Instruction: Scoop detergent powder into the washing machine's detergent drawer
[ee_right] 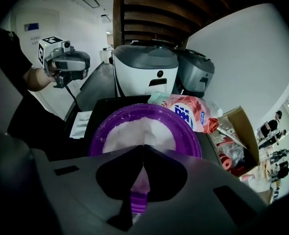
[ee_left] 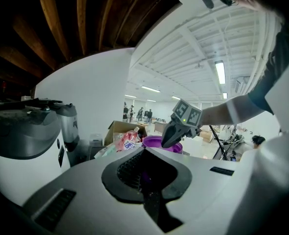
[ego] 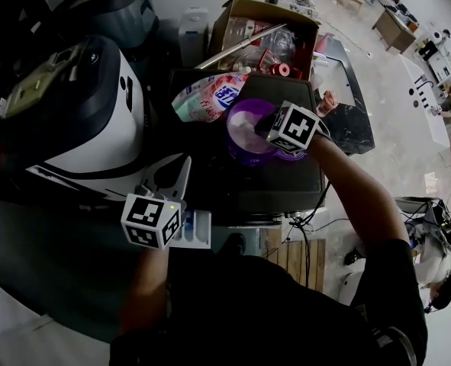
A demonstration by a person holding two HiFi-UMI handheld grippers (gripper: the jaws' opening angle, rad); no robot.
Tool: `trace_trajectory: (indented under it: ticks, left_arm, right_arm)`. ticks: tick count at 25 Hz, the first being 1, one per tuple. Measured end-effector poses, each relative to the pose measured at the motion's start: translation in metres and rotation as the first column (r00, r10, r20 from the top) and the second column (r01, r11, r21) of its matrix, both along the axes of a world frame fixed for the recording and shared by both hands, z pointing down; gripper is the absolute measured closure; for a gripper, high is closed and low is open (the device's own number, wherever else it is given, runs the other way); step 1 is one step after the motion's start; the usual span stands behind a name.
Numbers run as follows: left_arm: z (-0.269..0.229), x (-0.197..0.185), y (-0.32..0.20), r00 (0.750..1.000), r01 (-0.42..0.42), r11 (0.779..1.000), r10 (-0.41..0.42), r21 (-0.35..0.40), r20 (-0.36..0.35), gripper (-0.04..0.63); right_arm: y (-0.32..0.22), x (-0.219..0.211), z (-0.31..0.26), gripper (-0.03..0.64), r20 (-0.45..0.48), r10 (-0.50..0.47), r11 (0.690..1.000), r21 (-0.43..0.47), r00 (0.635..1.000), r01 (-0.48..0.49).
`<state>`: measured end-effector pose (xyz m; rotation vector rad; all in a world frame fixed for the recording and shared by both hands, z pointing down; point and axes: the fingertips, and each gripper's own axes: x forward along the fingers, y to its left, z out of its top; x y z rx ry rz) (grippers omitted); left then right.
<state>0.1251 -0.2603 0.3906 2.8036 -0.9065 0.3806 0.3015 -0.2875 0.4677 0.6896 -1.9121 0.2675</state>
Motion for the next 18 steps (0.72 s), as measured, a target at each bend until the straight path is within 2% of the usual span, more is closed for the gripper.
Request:
trace_trajectory:
  ticks: [18]
  left_arm:
    - [-0.0011, 0.0020, -0.0068, 0.999, -0.012, 1.000, 0.011, -0.018, -0.042, 0.586]
  right_arm:
    - [0.0079, -0.0106, 0.0019, 0.595, 0.055, 0.010, 0.989, -0.146, 0.998, -0.002]
